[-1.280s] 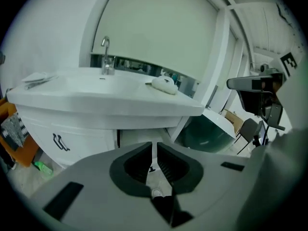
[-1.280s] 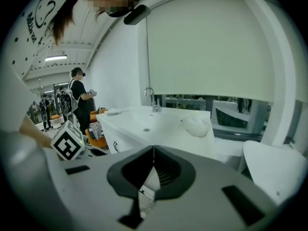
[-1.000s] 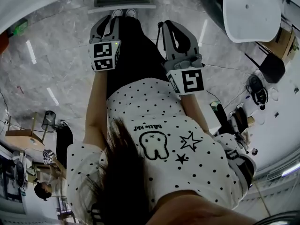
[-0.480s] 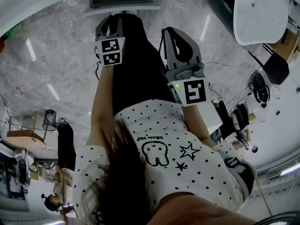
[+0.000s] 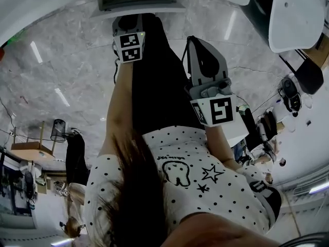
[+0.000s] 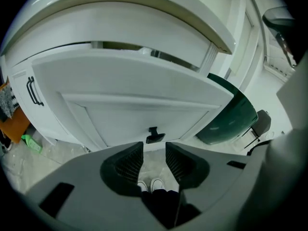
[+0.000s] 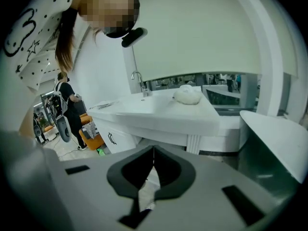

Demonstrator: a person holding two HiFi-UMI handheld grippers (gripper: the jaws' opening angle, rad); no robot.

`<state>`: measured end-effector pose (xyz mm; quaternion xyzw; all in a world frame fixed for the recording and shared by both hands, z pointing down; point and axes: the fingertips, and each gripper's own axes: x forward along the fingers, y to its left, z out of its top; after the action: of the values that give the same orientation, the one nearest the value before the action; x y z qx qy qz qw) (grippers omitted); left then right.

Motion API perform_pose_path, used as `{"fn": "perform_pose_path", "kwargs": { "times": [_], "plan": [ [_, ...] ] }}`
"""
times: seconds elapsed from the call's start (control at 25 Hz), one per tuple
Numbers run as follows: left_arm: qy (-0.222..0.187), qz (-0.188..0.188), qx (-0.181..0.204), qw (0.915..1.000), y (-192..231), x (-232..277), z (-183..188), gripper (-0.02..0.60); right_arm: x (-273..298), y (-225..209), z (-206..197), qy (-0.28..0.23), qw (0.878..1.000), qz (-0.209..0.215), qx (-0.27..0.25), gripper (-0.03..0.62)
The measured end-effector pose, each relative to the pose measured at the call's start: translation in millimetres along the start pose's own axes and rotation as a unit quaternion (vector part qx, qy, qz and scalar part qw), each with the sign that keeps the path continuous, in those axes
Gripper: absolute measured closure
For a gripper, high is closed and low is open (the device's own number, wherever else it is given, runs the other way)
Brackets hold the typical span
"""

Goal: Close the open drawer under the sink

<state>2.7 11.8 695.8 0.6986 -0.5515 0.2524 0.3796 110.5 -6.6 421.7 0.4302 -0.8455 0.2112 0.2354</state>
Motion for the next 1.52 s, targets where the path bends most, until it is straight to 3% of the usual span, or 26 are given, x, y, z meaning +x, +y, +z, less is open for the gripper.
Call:
{"fn": "perform_pose_path", "kwargs": {
  "times": [0.44, 1.0, 1.52],
  "plan": [
    [-0.014, -0.005, 0.023, 0.9996, -8.1, 37.0, 11.1, 0.443, -3.4, -1.0, -14.8, 0.010, 1.000, -0.010, 0.023, 0.580],
    [-0.026, -0.011, 0.027, 0.9992, -11.3, 33.3, 15.5, 0.448, 2.3, -9.3, -18.2, -0.009, 0.999, -0.039, 0.035, 0.580],
    [-0.016, -0.004, 0.026, 0.9995, -8.0, 32.6, 20.3, 0.449, -1.7, -29.4, -22.4, 0.004, 0.997, -0.062, 0.054, 0.580]
  ]
}}
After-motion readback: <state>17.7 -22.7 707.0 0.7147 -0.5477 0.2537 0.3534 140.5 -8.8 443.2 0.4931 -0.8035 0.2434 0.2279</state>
